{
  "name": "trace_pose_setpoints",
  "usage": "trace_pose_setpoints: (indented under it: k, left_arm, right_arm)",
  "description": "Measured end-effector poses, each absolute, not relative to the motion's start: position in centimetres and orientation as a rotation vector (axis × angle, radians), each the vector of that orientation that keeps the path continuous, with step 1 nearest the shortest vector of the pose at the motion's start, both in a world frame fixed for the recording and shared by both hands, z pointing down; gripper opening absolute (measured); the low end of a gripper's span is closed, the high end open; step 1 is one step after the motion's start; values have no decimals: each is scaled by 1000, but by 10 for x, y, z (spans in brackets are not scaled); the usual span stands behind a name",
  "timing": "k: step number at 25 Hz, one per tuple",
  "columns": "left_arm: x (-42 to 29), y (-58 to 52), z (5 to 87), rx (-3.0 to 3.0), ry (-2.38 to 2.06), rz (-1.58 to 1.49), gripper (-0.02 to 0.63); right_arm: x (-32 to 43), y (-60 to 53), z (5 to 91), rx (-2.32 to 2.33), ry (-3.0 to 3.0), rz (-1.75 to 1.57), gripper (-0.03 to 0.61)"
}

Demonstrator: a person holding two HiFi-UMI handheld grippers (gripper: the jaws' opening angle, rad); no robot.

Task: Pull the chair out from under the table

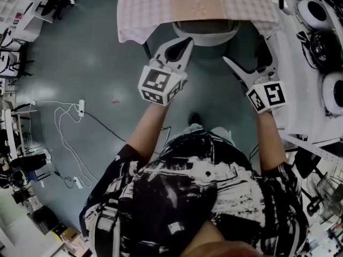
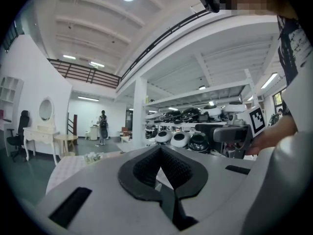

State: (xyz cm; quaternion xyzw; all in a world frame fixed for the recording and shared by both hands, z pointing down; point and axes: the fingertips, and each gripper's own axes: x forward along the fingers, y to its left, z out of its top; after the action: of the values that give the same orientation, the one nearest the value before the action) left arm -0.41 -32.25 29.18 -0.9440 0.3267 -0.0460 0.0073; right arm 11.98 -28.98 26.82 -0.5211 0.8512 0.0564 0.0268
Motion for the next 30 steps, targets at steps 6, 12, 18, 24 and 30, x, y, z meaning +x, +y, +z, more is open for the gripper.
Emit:
trace_pose_setpoints:
  k: [6,12,18,24,30]
  left_arm:
    - [9,-370,300,-2965,1029,-165,0]
    - [34,-420,309,-2938,1097,-205,0]
    - [74,-483,295,-2887,1206,-212,0]
    - [76,-517,321,-2873,1312,-241,0]
    - [73,-539,343,-2889,1291,-282,0]
  right_arm:
    - [133,-337,278,-1608,2643,154,574]
    - [160,-393,293,-1544,2682,129,574]
    - [195,-461,299,-1420,2783,97,574]
    - [195,-504,342,-1323,2870,24,574]
    - [183,-528,382,-1307,2970,27,574]
